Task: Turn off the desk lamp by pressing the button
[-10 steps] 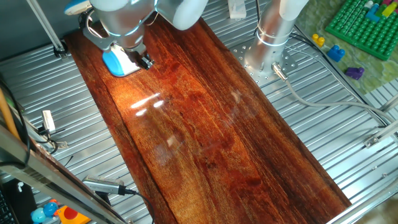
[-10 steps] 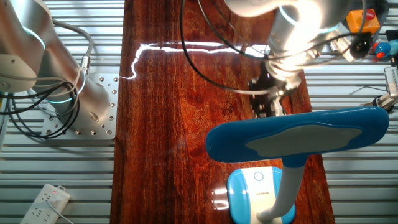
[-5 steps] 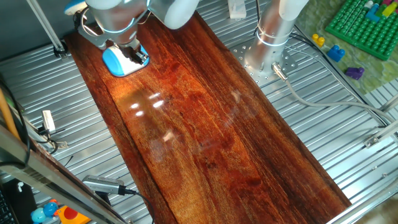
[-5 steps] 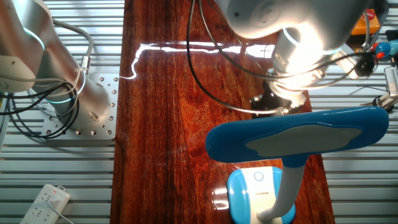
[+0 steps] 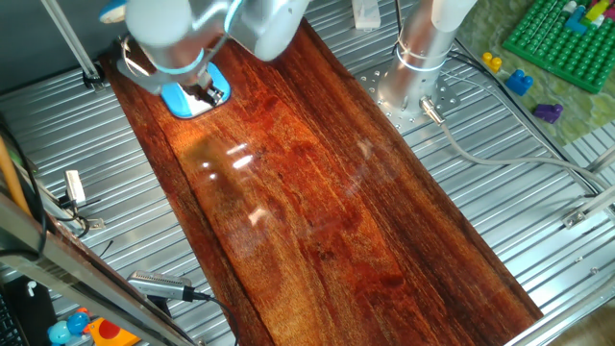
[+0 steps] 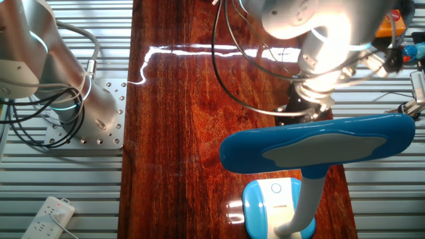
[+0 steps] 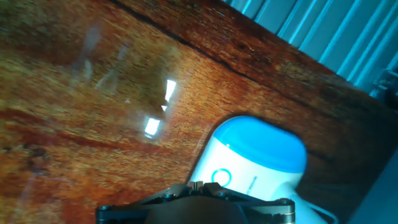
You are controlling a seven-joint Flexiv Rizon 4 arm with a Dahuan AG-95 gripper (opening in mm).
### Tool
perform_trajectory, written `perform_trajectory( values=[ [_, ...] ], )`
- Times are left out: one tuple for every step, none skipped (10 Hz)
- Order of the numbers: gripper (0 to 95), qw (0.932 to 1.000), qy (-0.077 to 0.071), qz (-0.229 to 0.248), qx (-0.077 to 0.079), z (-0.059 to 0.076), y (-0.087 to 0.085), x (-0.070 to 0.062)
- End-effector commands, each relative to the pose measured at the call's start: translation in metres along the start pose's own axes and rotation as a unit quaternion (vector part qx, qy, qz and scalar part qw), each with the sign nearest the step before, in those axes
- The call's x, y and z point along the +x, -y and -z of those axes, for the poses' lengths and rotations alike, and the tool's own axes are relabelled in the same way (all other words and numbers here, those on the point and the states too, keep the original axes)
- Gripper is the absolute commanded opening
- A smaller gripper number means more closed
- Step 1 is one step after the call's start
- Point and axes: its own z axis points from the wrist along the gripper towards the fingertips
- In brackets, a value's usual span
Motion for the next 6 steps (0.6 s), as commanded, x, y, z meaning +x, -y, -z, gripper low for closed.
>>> perform_trajectory(
  values=[
    [0.0, 0.9991, -0.02, 0.019, 0.033, -0.006, 0.005, -0.005],
    [0.0, 0.9988, -0.023, 0.022, 0.038, -0.009, 0.006, -0.005],
    [0.0, 0.9986, -0.022, 0.026, 0.039, -0.014, 0.008, -0.003],
    [0.0, 0.9986, -0.022, 0.028, 0.04, -0.015, 0.008, -0.002],
    [0.0, 0.9985, -0.019, 0.032, 0.041, -0.02, 0.009, -0.001],
    [0.0, 0.9984, -0.017, 0.035, 0.042, -0.024, 0.01, 0.0]
  ],
)
